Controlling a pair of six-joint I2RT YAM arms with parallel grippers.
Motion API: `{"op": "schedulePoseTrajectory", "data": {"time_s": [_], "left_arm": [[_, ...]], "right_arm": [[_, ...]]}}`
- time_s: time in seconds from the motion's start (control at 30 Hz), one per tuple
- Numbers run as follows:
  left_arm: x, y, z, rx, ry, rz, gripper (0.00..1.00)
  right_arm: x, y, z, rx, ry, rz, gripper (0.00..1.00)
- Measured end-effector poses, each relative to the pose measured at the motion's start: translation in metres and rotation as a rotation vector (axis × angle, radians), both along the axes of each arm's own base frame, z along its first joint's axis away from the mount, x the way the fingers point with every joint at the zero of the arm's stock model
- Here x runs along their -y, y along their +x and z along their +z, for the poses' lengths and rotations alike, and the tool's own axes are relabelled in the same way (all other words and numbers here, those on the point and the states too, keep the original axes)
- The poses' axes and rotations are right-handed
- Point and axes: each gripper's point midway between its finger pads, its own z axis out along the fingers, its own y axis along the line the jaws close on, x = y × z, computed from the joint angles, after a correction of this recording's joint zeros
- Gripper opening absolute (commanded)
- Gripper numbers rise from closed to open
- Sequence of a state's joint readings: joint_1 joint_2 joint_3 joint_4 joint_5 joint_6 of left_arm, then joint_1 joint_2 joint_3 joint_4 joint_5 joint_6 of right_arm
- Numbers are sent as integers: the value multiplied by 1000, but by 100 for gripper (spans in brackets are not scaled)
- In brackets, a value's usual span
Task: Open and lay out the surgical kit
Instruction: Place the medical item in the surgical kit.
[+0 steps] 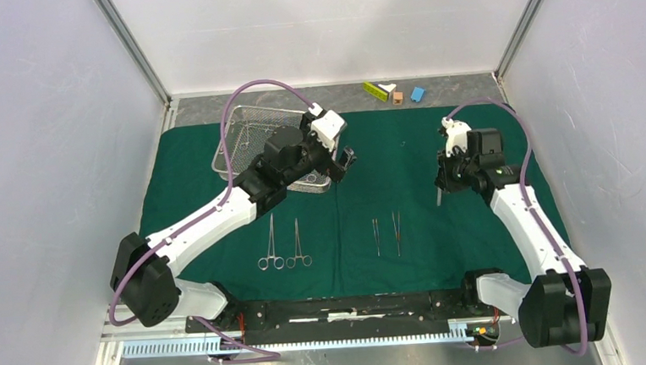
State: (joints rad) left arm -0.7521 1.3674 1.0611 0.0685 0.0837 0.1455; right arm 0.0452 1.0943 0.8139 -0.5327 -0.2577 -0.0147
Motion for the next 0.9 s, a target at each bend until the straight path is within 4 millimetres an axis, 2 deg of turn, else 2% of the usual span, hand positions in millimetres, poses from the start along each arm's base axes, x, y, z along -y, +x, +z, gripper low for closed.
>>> {"op": "schedulePoseTrajectory", "data": {"time_s": [0.27, 0.37, 0.6, 0.9], "left_arm": [[4, 3, -13, -45, 9, 7, 100], [8, 7, -20, -75, 13, 12, 100], [16, 13, -28, -121, 14, 22, 100], [19, 16, -25, -133, 4, 27, 100]], "right_arm": [[26, -15, -23, -190, -148, 38, 0], [31, -27, -38, -280, -167, 57, 0], [47, -40, -54, -384, -162, 29, 0], [45, -50, -81, -529, -112, 48, 2]]}}
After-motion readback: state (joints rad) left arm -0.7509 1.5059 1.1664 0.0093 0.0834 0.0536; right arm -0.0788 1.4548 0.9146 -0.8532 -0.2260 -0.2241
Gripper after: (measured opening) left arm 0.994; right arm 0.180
